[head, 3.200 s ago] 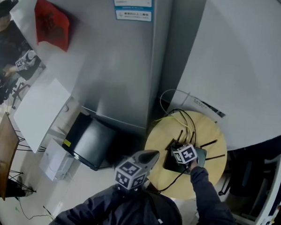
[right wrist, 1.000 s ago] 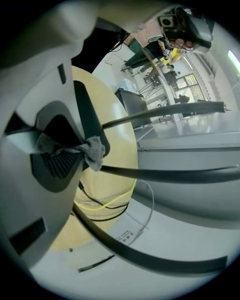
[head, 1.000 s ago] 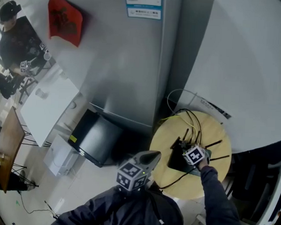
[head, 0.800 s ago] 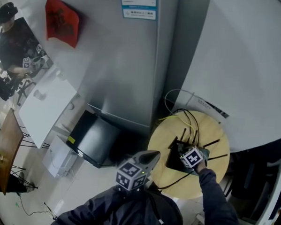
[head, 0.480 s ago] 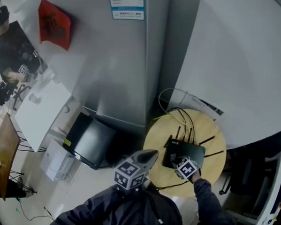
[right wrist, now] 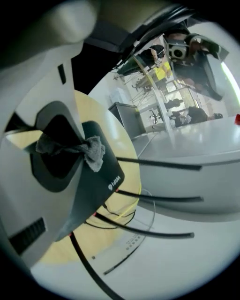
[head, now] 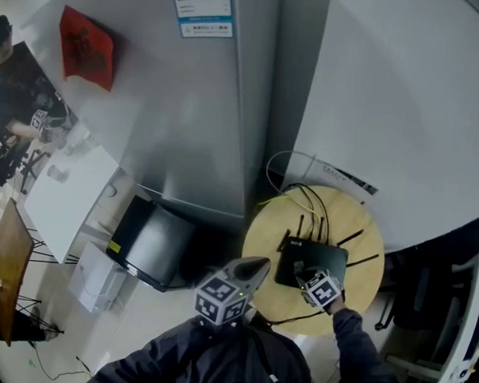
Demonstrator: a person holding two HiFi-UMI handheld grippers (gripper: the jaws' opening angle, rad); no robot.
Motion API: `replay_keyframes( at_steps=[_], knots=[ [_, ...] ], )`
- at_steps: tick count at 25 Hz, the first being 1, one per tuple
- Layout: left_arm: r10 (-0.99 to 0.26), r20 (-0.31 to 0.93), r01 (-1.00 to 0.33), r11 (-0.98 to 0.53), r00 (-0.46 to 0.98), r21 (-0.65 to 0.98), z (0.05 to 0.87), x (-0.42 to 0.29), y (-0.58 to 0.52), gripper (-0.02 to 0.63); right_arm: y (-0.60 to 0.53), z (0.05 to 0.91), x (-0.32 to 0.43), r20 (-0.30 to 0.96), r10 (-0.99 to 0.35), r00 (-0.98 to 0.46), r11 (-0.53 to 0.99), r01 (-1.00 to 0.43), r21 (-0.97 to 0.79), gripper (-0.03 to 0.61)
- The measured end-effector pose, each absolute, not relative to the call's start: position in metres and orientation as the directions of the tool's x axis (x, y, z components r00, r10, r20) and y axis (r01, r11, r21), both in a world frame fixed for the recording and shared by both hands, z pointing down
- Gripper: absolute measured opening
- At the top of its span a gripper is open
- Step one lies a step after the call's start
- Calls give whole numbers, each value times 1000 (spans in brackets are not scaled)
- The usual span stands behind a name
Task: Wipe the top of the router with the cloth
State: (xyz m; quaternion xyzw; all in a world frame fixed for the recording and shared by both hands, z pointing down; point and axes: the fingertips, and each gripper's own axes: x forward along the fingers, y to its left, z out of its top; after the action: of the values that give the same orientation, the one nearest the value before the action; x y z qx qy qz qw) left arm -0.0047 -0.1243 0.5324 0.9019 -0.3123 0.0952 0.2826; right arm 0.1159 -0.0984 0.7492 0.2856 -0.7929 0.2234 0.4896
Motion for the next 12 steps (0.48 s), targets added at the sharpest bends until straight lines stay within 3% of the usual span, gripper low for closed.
replay_keyframes(
  at_steps=[12],
  knots=[
    [-565,362,-670,-595,741,443,532,-23,-128,2,-182,760,167,928,-284,-242,715,-698,37,71]
  ],
)
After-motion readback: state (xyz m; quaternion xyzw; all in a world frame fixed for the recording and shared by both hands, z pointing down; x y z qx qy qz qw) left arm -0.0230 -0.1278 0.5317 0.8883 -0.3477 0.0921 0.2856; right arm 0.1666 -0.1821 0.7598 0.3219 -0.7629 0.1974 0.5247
